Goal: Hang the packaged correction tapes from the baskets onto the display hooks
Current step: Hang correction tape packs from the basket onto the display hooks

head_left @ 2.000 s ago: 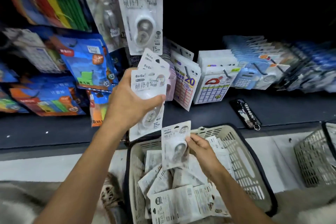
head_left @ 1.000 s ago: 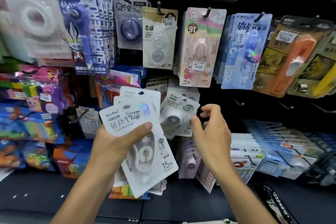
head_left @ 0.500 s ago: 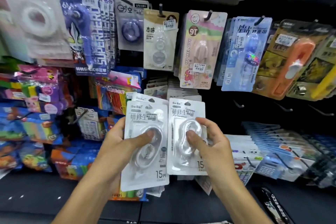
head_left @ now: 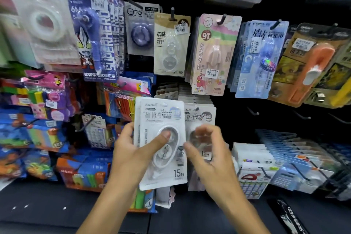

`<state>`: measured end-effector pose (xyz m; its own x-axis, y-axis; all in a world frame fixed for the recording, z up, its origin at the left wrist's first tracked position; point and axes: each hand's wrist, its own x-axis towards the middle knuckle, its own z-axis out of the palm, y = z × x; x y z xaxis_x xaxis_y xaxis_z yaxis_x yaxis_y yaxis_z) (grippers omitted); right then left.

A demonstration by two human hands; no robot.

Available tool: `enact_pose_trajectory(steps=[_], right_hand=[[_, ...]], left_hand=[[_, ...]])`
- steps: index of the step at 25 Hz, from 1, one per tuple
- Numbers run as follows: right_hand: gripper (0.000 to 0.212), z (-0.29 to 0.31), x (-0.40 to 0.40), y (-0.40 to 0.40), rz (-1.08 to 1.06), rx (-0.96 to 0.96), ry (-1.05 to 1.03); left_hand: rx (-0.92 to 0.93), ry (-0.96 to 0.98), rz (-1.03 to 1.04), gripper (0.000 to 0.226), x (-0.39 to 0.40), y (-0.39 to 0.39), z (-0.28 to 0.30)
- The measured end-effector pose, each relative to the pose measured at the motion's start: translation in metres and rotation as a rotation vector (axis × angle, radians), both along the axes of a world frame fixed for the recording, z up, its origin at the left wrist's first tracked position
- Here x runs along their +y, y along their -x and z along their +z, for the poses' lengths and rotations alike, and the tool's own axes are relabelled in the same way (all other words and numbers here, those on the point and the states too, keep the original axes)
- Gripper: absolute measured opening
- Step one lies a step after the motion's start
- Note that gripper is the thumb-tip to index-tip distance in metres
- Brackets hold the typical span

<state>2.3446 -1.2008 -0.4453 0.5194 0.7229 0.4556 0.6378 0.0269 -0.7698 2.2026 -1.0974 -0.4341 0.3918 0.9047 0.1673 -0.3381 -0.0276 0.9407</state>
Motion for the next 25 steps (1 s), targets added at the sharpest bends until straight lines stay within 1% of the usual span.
enact_pose_trajectory(steps=[1, 2, 3, 4, 5, 7, 8, 9, 10, 11, 13, 14, 15, 17, 18, 19, 21, 23, 25], right_hand=[[0.052, -0.002, 0.000, 0.006, 0.096, 0.094, 0.025], [0.058, -0.005, 0.004, 0.008, 0.145, 0.145, 0.035], [0.056, -0.007, 0.007, 0.006, 0.153, 0.156, 0.011], [0.047, -0.009, 0.010, 0.000, 0.114, 0.123, -0.018], [0.041, -0.012, 0.012, -0.007, 0.048, -0.003, 0.010], [0.050, -0.021, 0.017, -0.023, -0.028, -0.469, 0.255], [0.053, -0.025, 0.020, -0.031, -0.041, -0.624, 0.391], [0.055, -0.026, 0.026, -0.038, -0.054, -0.676, 0.484], [0.055, -0.022, 0.032, -0.040, -0.064, -0.682, 0.511], [0.055, -0.016, 0.036, -0.039, -0.061, -0.659, 0.483], [0.049, -0.006, 0.037, -0.031, -0.069, -0.585, 0.350], [0.045, -0.005, 0.031, -0.025, -0.064, -0.491, 0.236], [0.041, -0.005, 0.021, -0.016, -0.024, -0.313, 0.094], [0.034, -0.008, 0.000, -0.001, 0.166, 0.184, -0.130], [0.036, -0.010, -0.010, 0.003, 0.265, 0.373, -0.181], [0.041, -0.012, -0.018, 0.004, 0.329, 0.478, -0.199], [0.047, -0.013, -0.028, 0.001, 0.362, 0.523, -0.160], [0.044, -0.015, -0.035, -0.007, 0.326, 0.552, -0.160], [0.041, -0.016, -0.044, -0.022, 0.291, 0.679, -0.223]], left_hand=[[0.013, -0.003, -0.023, 0.063, -0.003, -0.004, -0.002], [0.021, 0.001, -0.037, 0.060, -0.006, -0.007, -0.003], [0.019, 0.007, -0.029, 0.056, -0.007, -0.007, -0.003], [0.006, 0.015, 0.003, 0.051, -0.006, -0.004, -0.003], [-0.016, 0.028, 0.041, 0.047, -0.003, 0.001, -0.002], [-0.062, 0.035, 0.083, 0.048, 0.003, 0.012, 0.002], [-0.071, 0.013, 0.086, 0.051, 0.005, 0.015, 0.003], [-0.067, -0.018, 0.084, 0.053, 0.006, 0.016, 0.004], [-0.051, -0.042, 0.088, 0.054, 0.005, 0.014, 0.004], [-0.033, -0.058, 0.086, 0.054, 0.002, 0.012, 0.003], [-0.005, -0.077, 0.058, 0.050, -0.004, 0.006, 0.000], [0.005, -0.076, 0.037, 0.047, -0.006, 0.004, -0.001], [0.002, -0.061, 0.007, 0.046, -0.007, 0.002, -0.003], [-0.038, -0.023, -0.062, 0.050, -0.010, -0.003, -0.002], [-0.033, -0.042, -0.068, 0.053, -0.013, -0.006, -0.002], [-0.002, -0.086, -0.059, 0.056, -0.017, -0.011, -0.003], [0.030, -0.125, -0.079, 0.056, -0.024, -0.022, -0.003], [0.001, -0.082, -0.169, 0.046, -0.031, -0.035, -0.006], [-0.052, -0.003, -0.248, 0.035, -0.036, -0.049, -0.007]])
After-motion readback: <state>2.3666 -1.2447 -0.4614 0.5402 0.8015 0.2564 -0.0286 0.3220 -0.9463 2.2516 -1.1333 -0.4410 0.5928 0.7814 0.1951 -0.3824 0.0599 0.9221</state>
